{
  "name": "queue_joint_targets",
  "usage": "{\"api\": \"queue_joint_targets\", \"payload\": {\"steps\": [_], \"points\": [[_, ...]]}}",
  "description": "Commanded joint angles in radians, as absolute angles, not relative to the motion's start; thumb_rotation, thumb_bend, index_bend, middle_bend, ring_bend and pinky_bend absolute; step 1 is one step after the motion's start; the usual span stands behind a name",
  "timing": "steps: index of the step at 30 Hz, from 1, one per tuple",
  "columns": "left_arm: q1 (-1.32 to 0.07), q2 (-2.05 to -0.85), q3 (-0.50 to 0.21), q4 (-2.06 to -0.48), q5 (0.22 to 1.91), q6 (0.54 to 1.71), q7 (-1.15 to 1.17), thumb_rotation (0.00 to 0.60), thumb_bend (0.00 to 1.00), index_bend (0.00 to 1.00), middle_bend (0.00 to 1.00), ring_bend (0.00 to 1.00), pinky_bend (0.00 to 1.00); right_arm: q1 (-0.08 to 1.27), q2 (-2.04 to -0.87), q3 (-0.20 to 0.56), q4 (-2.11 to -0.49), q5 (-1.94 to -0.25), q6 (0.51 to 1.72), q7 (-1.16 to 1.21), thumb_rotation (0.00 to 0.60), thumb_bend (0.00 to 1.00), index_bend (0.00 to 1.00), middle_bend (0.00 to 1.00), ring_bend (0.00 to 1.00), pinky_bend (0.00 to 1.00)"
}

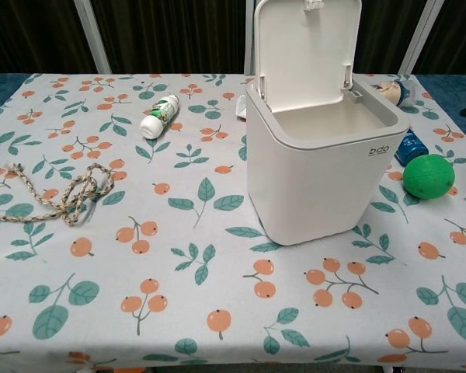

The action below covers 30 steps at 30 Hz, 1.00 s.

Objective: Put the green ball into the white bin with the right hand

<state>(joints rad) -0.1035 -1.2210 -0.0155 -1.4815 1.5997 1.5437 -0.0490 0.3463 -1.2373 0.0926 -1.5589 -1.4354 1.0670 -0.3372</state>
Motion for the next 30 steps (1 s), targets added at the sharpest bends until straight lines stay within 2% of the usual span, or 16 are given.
{"api": "queue_joint_targets", "payload": {"steps": [1, 9, 12, 22, 30], "points": [[-0.103, -1.222, -0.015, -1.478, 1.598, 1.543, -0.054, 0.6, 0.03, 0.14, 0.17, 0.1, 0.17, 0.398, -1.285, 0.109, -1.556, -1.389, 1.013, -0.396, 0.6, 0.2, 0.0, 0.0, 0.0, 0.12], [-0.099, -1.23, -0.011, -1.455, 1.593, 1.542, -0.076, 0.6, 0.03, 0.14, 0.17, 0.1, 0.17, 0.433, -1.339, 0.107, -1.562, -1.332, 1.001, -0.493, 0.6, 0.21, 0.0, 0.06, 0.02, 0.26], [-0.1, -1.232, -0.012, -1.449, 1.591, 1.54, -0.083, 0.6, 0.03, 0.14, 0.17, 0.1, 0.17, 0.44, -1.354, 0.101, -1.561, -1.313, 1.002, -0.525, 0.6, 0.21, 0.0, 0.08, 0.03, 0.28], [-0.095, -1.239, -0.009, -1.43, 1.587, 1.54, -0.1, 0.6, 0.03, 0.15, 0.17, 0.1, 0.17, 0.443, -1.388, 0.078, -1.543, -1.278, 1.024, -0.568, 0.6, 0.23, 0.0, 0.18, 0.15, 0.39], [-0.1, -1.239, -0.011, -1.431, 1.582, 1.53, -0.099, 0.6, 0.03, 0.15, 0.17, 0.1, 0.17, 0.441, -1.398, 0.067, -1.53, -1.291, 1.058, -0.558, 0.6, 0.27, 0.15, 0.27, 0.26, 0.48]]}}
